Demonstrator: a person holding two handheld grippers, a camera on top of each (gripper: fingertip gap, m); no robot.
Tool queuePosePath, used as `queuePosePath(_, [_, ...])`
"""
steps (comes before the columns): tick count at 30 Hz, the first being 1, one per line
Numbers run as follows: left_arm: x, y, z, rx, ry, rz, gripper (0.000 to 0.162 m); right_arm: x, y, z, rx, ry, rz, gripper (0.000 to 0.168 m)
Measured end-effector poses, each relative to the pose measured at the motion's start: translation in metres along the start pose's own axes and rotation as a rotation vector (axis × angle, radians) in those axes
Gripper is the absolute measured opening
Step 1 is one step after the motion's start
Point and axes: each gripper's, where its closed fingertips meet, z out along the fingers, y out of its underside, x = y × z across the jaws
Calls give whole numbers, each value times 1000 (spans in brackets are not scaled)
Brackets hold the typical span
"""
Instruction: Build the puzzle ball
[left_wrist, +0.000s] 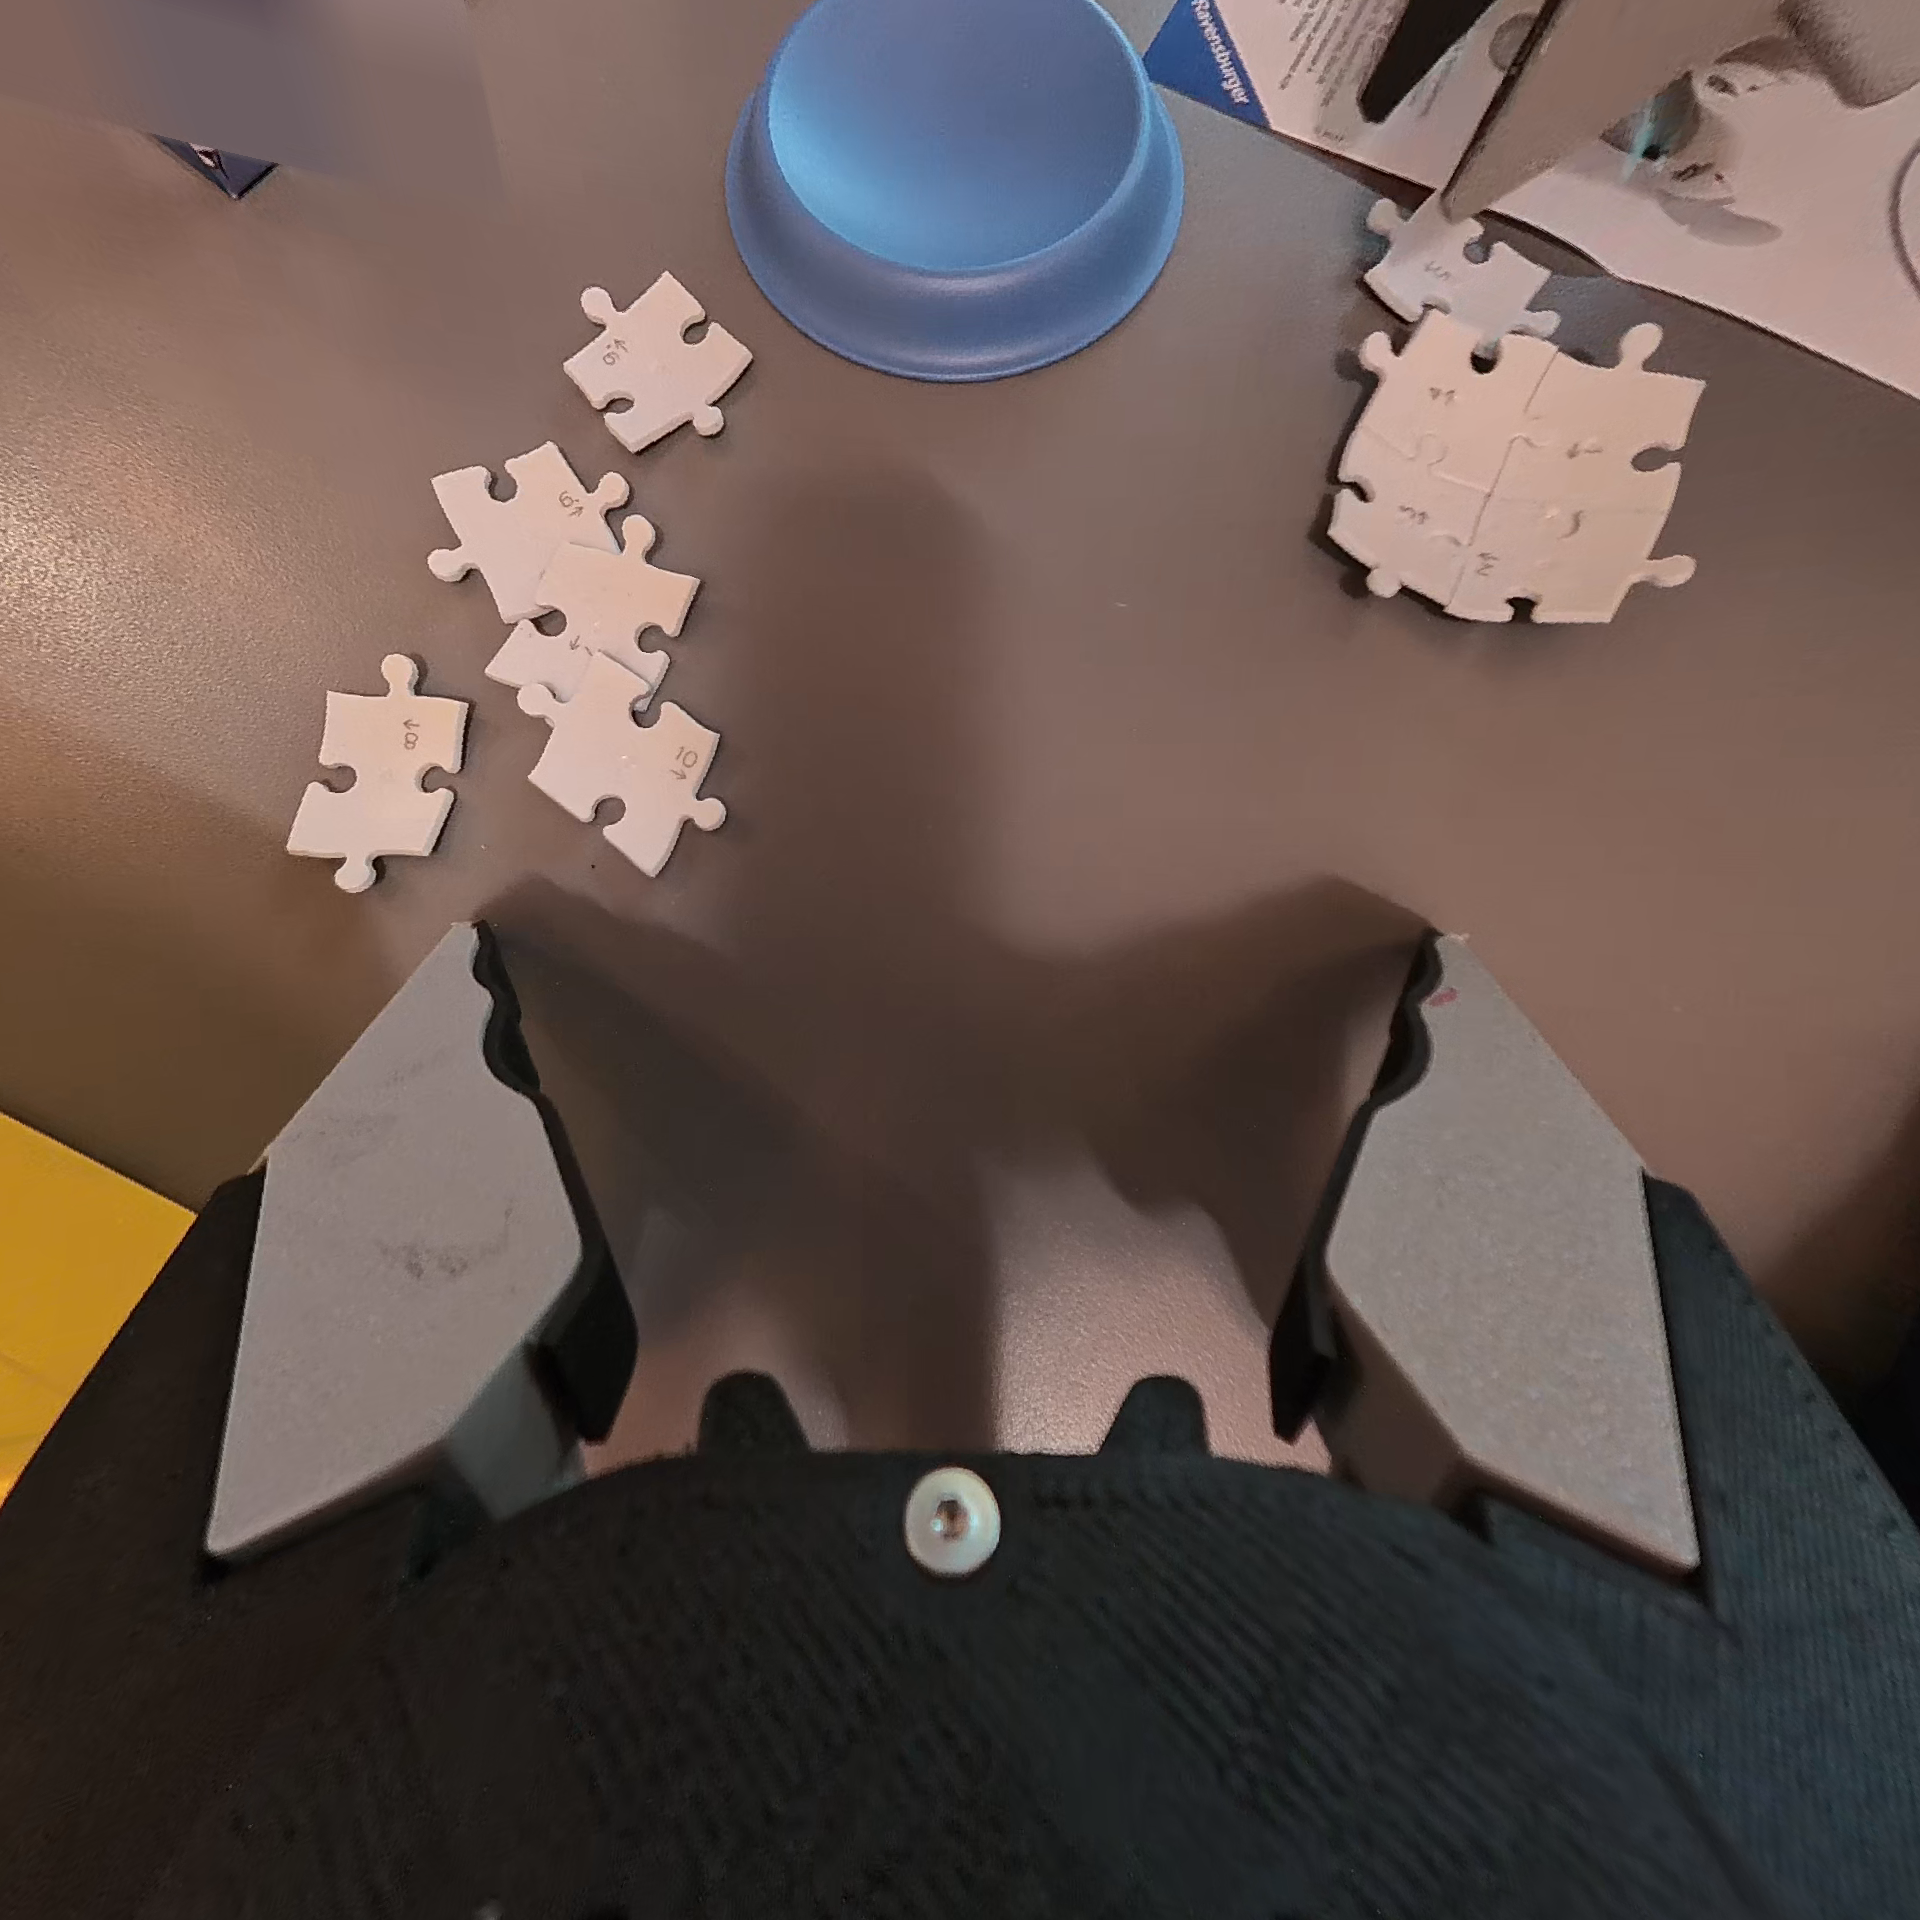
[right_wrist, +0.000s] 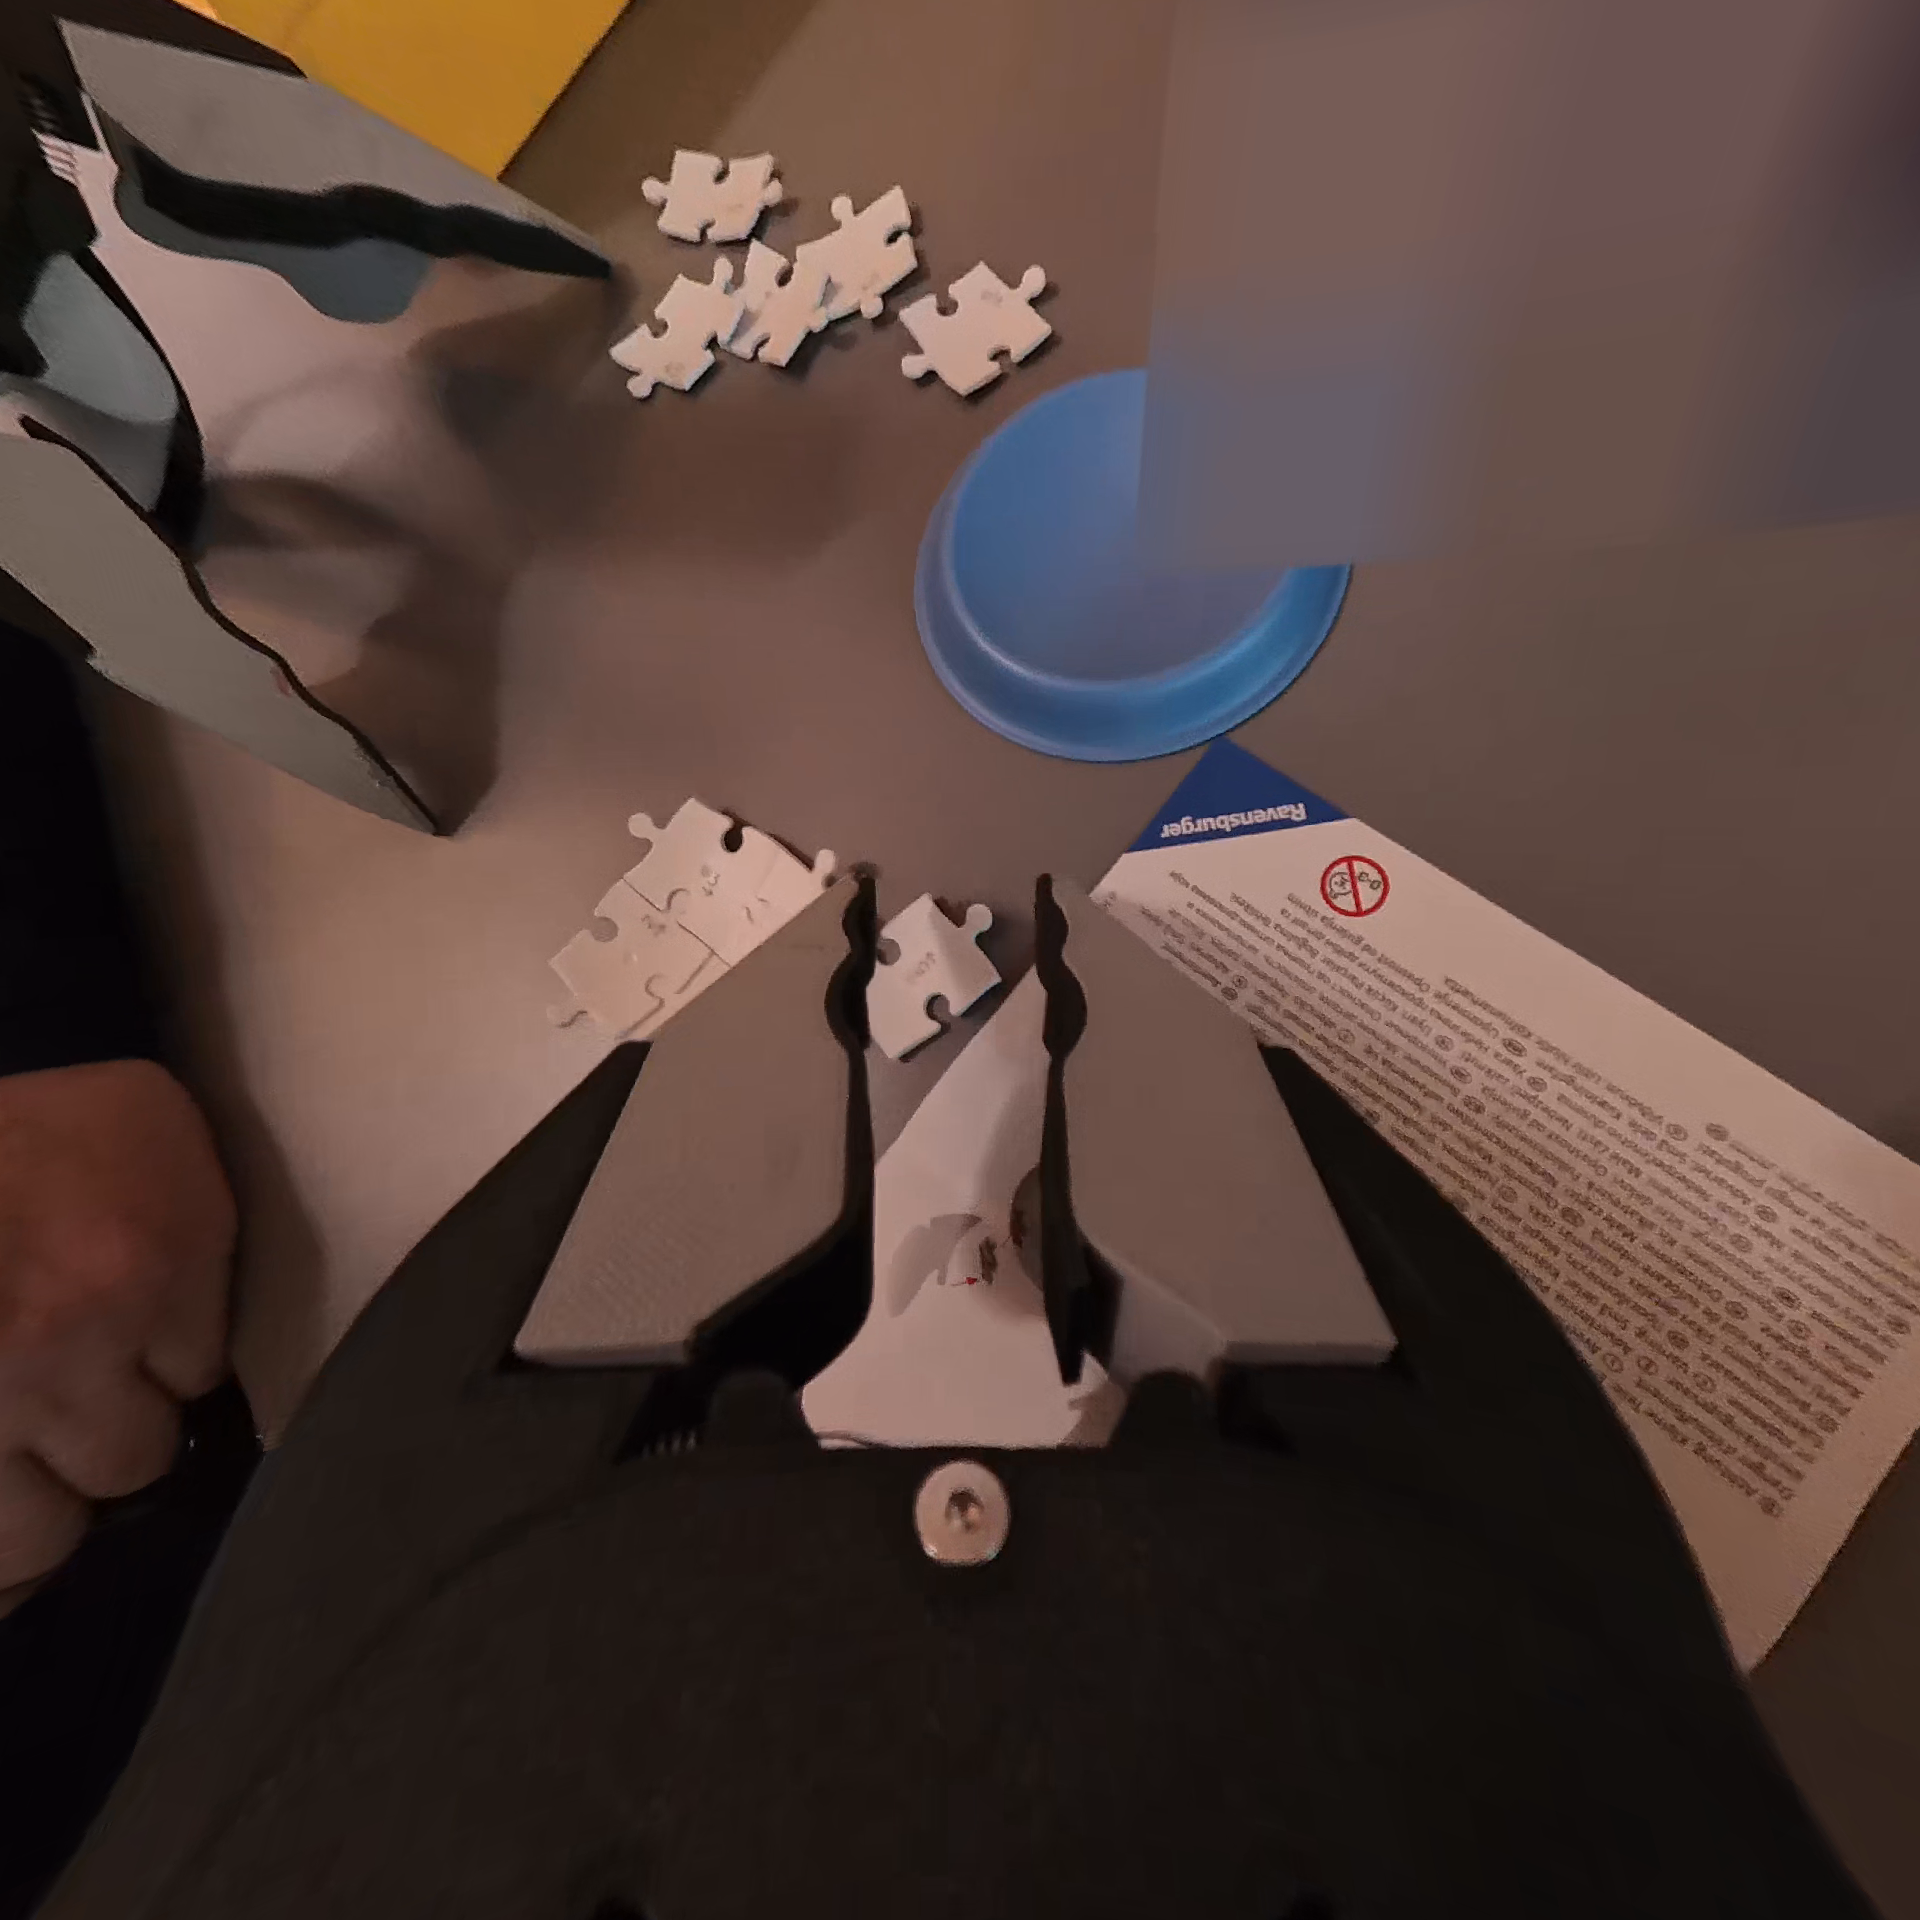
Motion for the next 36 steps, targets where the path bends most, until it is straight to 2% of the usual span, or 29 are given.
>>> queuePosePath(12, [0, 0, 0, 0, 0, 0, 158, 3, 8, 6, -31, -10, 19, 18])
queuePosePath(15, [0, 0, 0, 0, 0, 0, 158, 3, 9, 7, -30, -31, 28, 6])
queuePosePath(20, [0, 0, 0, 0, 0, 0, 159, 0, 11, 7, -21, -93, 68, 0])
queuePosePath(31, [0, 0, 0, 0, 0, 0, 158, -2, 5, 1, 22, -130, 84, 0])
queuePosePath(34, [0, 0, 0, 0, 0, 0, 158, -6, 5, 4, 15, -150, 91, 25])
queuePosePath(36, [0, 0, 0, 0, 0, 0, 159, -6, 6, 7, 6, -135, 84, 23])
